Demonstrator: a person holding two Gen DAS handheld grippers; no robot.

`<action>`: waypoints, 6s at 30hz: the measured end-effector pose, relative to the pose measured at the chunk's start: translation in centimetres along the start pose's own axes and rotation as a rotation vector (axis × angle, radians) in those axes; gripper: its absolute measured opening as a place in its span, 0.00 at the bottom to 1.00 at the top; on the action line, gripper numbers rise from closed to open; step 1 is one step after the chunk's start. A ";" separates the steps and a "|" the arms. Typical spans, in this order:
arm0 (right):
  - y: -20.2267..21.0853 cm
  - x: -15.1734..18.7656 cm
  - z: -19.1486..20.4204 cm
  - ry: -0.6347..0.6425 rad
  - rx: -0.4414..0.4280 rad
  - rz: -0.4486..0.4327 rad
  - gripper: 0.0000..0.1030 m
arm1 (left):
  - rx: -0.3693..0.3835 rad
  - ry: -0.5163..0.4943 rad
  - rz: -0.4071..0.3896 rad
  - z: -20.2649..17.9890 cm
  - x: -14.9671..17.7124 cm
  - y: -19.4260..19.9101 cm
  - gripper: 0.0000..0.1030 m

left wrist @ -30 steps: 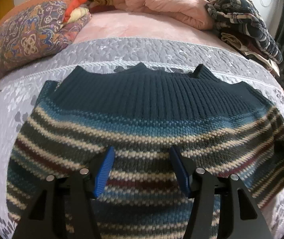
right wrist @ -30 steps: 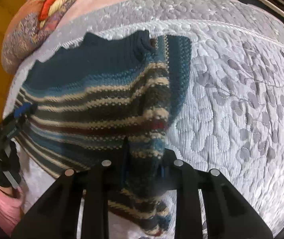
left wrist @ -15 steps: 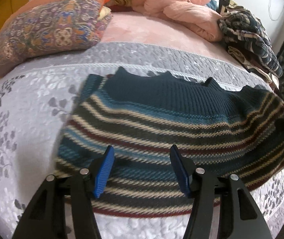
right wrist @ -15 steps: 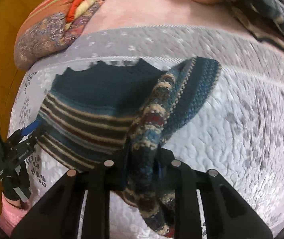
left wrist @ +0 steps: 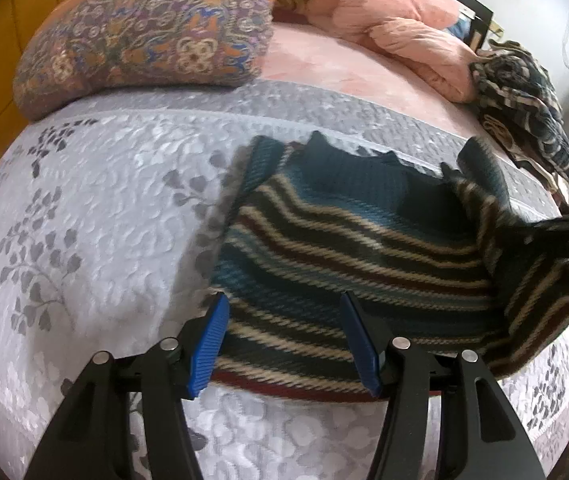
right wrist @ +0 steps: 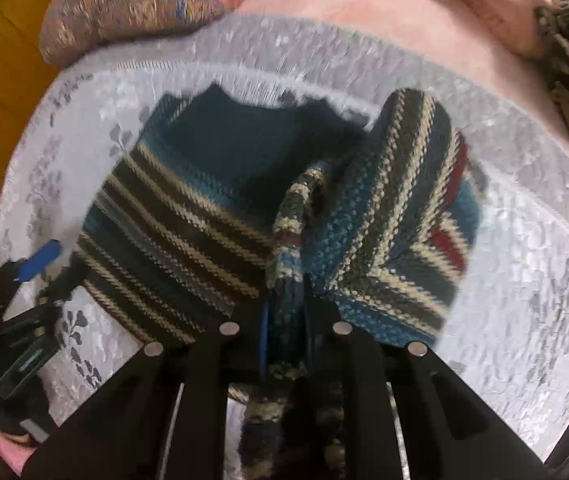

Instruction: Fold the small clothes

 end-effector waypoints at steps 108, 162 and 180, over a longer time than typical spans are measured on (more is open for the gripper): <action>-4.0 10.1 3.3 -0.227 -0.362 0.093 0.40 | 0.289 0.147 0.114 1.7 5.9 -0.4 0.13; -3.5 0.1 0.1 -0.101 -0.105 -0.051 0.52 | 0.158 0.085 0.069 -1.4 -6.0 -8.4 0.13; -4.9 0.3 0.3 -0.121 -0.122 -0.077 0.58 | 0.186 0.115 0.087 1.6 -4.2 -9.7 0.17</action>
Point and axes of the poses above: each gripper's, at about its wrist camera, not at the fingertips, and y roughly against the way its jaws point, z to its left, x to its underside, the point moved 9 cm from there along -y, roughly the way its jaws point, and after that the axes turned 6 degrees about -z, right-handed, at the moved point
